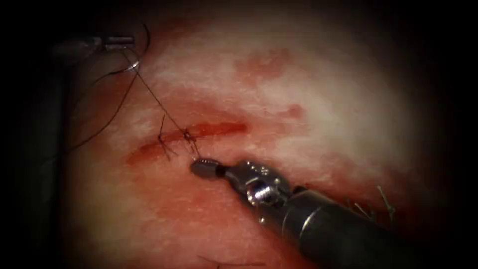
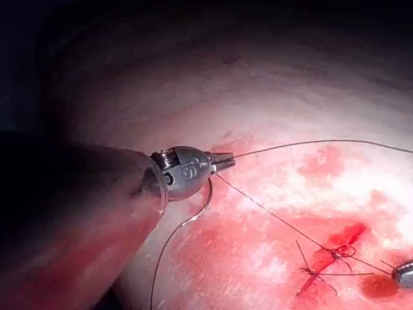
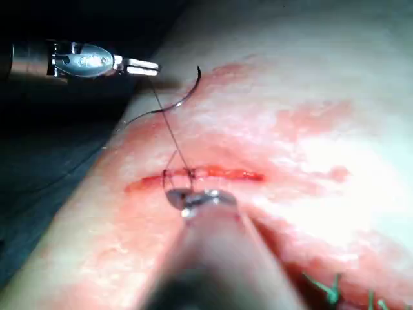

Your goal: Wound Closure

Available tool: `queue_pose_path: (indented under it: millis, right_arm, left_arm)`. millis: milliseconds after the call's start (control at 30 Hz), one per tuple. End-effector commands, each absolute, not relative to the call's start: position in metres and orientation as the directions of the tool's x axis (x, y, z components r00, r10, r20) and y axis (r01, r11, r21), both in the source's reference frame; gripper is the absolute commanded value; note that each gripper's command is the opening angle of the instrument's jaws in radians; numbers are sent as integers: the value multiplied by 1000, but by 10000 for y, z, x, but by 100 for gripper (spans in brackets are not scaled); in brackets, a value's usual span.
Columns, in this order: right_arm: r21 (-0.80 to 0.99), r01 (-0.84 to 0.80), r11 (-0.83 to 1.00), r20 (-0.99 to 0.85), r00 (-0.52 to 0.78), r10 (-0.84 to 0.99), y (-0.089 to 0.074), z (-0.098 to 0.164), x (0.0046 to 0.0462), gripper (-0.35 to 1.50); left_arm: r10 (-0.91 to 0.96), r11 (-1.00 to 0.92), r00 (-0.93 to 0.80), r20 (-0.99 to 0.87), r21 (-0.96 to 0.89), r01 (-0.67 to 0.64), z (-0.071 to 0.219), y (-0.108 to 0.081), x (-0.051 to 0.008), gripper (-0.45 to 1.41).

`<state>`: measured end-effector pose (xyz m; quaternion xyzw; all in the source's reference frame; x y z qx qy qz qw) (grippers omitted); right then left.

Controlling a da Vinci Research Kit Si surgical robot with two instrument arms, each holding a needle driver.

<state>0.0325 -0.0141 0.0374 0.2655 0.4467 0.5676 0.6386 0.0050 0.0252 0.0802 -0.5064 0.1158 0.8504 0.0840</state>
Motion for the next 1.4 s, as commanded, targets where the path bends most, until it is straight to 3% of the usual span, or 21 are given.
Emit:
queue_pose_path:
  millis: [33, 733, 1033, 1400]
  right_arm:
    - [846, -485, 223, -277, -42, 960, -138, 378, 332, -35]
    - [839, -485, 247, -308, -47, 950, -164, 380, 318, -35]
    - [820, -509, 262, -334, -53, 941, -186, 391, 295, -35]
    - [834, -491, 252, -318, -54, 947, -189, 393, 294, -35]
  left_arm:
    - [29, -957, -483, -875, 116, -267, 810, 260, 47, -45]
    - [52, -922, -537, -842, 167, -351, 864, 298, 107, -45]
    - [55, -917, -543, -838, 173, -360, 880, 309, 110, -45]
    - [79, -913, -527, -846, 151, -379, 884, 302, 108, -45]
